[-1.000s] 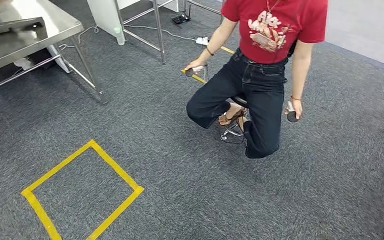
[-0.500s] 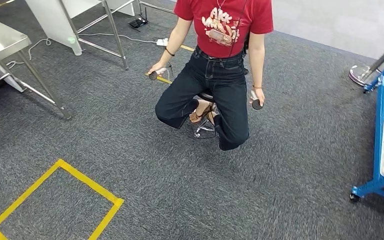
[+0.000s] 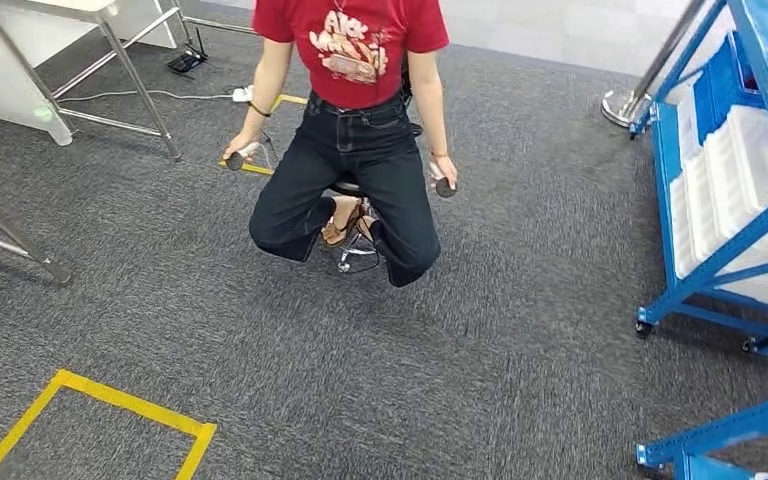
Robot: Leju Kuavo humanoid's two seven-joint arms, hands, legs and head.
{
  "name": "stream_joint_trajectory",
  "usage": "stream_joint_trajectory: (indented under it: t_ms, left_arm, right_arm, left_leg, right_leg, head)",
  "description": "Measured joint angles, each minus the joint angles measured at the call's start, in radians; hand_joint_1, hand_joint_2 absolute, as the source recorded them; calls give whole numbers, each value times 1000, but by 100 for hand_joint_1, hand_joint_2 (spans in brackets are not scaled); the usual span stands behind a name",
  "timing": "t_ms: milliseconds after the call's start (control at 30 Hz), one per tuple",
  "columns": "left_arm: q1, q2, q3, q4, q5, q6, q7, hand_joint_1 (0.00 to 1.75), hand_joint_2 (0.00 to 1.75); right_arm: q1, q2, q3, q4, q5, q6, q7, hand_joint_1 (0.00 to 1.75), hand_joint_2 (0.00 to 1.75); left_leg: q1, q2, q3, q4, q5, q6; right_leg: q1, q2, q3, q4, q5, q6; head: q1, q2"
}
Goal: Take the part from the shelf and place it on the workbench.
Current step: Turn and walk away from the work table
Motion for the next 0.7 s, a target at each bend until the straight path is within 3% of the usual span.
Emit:
stream_joint_trajectory:
  t_ms: [33,100,167,200,233,267,300,333,400,467,533,567,633,667,700]
  left_arm:
    - [-2,0,-1,0,-1,-1,0,0,0]
    - [-4,0,-4,0,-3,-2,1,0,0]
    - [-2,0,-7,0,-2,-4,1,0,0]
    - [-1,0,-7,0,-1,-5,1,0,0]
    - [0,0,-8,0,1,-6,1,0,0]
    - [1,0,-8,0,3,-5,1,0,0]
    - [2,0,-8,0,4,-5,1,0,0]
    - [3,0,-7,0,4,-5,1,0,0]
    - [4,0,-8,0,4,-5,1,0,0]
    - [3,0,-8,0,5,-6,1,0,0]
    - [1,0,-8,0,7,-6,1,0,0]
    - [0,-1,-8,0,7,-6,1,0,0]
    - [0,0,-8,0,8,-6,1,0,0]
    - [1,0,-8,0,8,-7,0,0,0]
    - [2,1,-8,0,8,-7,0,0,0]
  right_arm:
    - [2,1,-1,0,-1,-2,1,0,0]
    - [6,2,-6,0,-2,-3,3,0,0]
    - [4,3,-11,0,-3,-3,2,0,0]
    - [3,3,-13,0,-3,-2,1,0,0]
    - [4,4,-13,0,-3,-2,-1,0,0]
    - [5,4,-13,0,-2,-1,-3,0,0]
    - [6,4,-14,0,-2,0,-4,0,0]
    - [6,4,-14,0,-1,0,-4,0,0]
    - [3,5,-14,0,1,1,-4,0,0]
    - [1,5,-14,0,2,2,-4,0,0]
    - [3,6,-14,0,2,2,-4,0,0]
    - [4,6,-14,0,3,1,-4,0,0]
    - [3,6,-14,0,3,1,-4,0,0]
    - [0,6,-14,0,3,1,-4,0,0]
    - [-3,6,-14,0,3,1,-4,0,0]
  left_leg:
    - [1,7,3,0,-2,-6]
    - [7,-24,-3,27,-28,-17]
    - [12,-86,-49,133,-95,-24]
    - [12,-105,-83,204,-131,-24]
    - [13,-114,-112,263,-153,-25]
    - [13,-118,-128,291,-154,-25]
    - [14,-120,-125,279,-134,-24]
    - [16,-125,-103,230,-97,-24]
    - [24,-170,-43,95,-29,-22]
    - [25,-203,-14,25,-7,-18]
    - [17,-186,-13,20,-5,-5]
    - [15,-173,-12,15,-1,3]
    - [14,-143,-10,5,7,20]
    - [12,-126,-10,3,8,24]
    - [11,-110,-11,3,8,27]
  right_leg:
    - [-3,12,-1,-1,2,-9]
    - [-13,33,1,-5,6,-24]
    - [-18,54,1,-7,11,-37]
    - [-17,65,-2,-6,13,-41]
    - [-15,78,-3,-6,13,-42]
    - [-14,91,-4,-6,14,-43]
    - [-13,105,-3,-5,14,-43]
    - [-13,120,-2,-3,15,-42]
    - [-11,148,-4,3,14,-38]
    - [-8,171,-13,8,17,-27]
    - [-12,192,-25,6,23,-10]
    - [-13,182,-32,10,23,-5]
    - [-11,128,-66,66,-7,-5]
    - [-11,94,-96,127,-35,-9]
    - [-10,77,-131,199,-66,-12]
  head:
    - [-1,0]
    - [-2,0]
    - [-5,0]
    - [-6,0]
    - [-6,0]
    - [-7,0]
    - [-7,0]
    - [-7,0]
    - [-6,0]
    - [-6,0]
    - [-6,0]
    - [-6,0]
    - [-2,0]
    - [-1,0]
    - [1,0]
